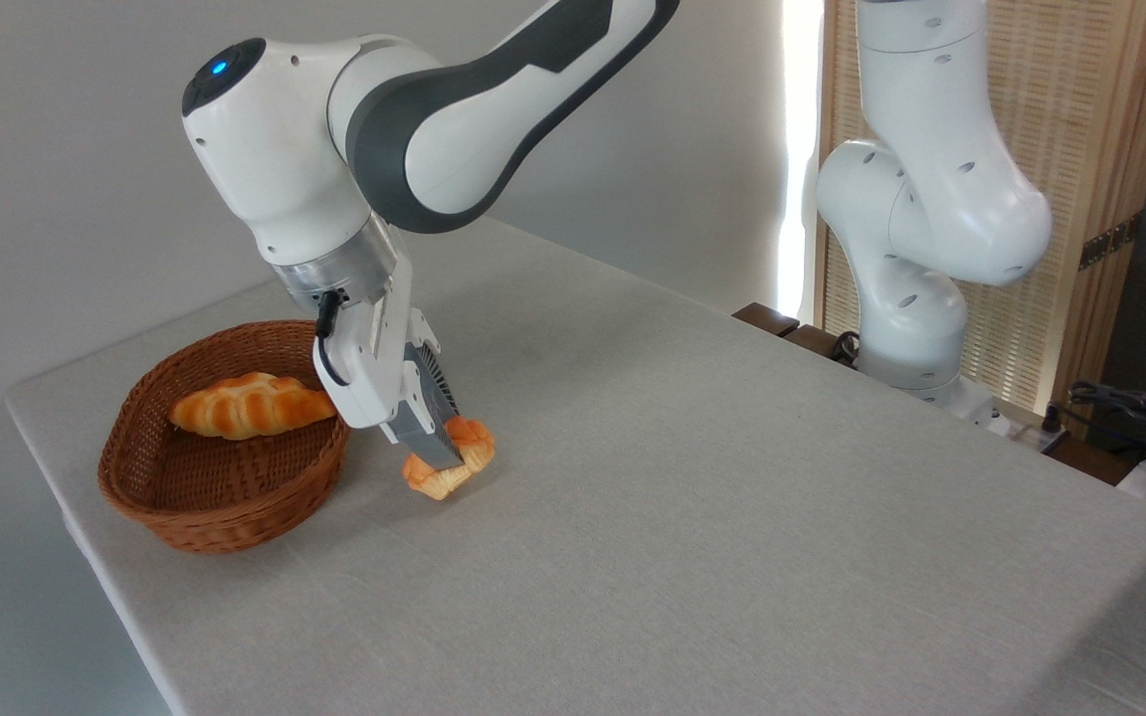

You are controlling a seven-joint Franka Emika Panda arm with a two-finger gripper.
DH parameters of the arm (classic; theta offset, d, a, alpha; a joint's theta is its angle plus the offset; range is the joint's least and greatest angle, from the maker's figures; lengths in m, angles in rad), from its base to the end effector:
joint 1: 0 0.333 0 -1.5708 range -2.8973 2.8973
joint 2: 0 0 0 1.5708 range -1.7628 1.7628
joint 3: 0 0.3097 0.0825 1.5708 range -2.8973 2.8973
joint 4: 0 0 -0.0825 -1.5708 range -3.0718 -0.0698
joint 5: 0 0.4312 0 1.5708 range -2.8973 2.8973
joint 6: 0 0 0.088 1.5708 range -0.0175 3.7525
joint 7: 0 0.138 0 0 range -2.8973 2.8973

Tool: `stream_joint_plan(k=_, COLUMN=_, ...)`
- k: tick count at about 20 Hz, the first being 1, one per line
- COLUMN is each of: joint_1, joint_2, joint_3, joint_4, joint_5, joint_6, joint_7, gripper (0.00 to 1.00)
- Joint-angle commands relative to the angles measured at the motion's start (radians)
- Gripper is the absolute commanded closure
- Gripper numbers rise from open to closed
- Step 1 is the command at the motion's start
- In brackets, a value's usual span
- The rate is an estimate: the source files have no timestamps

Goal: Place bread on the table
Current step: 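Lift the roll out of the basket and lower it onto the table, then open the gripper, release the roll, and raise the gripper away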

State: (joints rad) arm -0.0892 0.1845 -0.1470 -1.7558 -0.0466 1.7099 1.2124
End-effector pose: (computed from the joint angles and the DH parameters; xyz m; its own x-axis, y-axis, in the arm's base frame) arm 0.6060 -0.1486 0.3905 0.1313 -0.9912 -0.0137 -0.9627 -0.1308 0.2370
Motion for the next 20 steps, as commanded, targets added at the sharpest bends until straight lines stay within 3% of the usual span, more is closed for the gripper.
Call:
stream_joint_plan(k=1, joint_1=-0.007, joint_2=-0.016, joint_3=0.007, joint_4=0.002, joint_5=0.008, joint_6=0.007, joint_7=0.015, gripper=0.0)
stream_joint_plan(k=11, joint_1=-0.006, joint_2=-0.052, joint_3=0.011, joint_4=0.039, joint_5=0.005, joint_6=0.005, joint_7=-0.01, gripper=0.0)
stream_joint_plan(k=17, joint_1=-0.006, joint_2=-0.158, joint_3=0.135, joint_4=0.113, joint_5=0.007, joint_6=-0.03, joint_7=-0.333, gripper=0.0)
stream_joint_plan(k=20, joint_1=-0.006, joint_2=-0.165, joint_3=0.187, joint_4=0.16, joint_5=0.01, joint_6=-0.081, joint_7=-0.375, gripper=0.0)
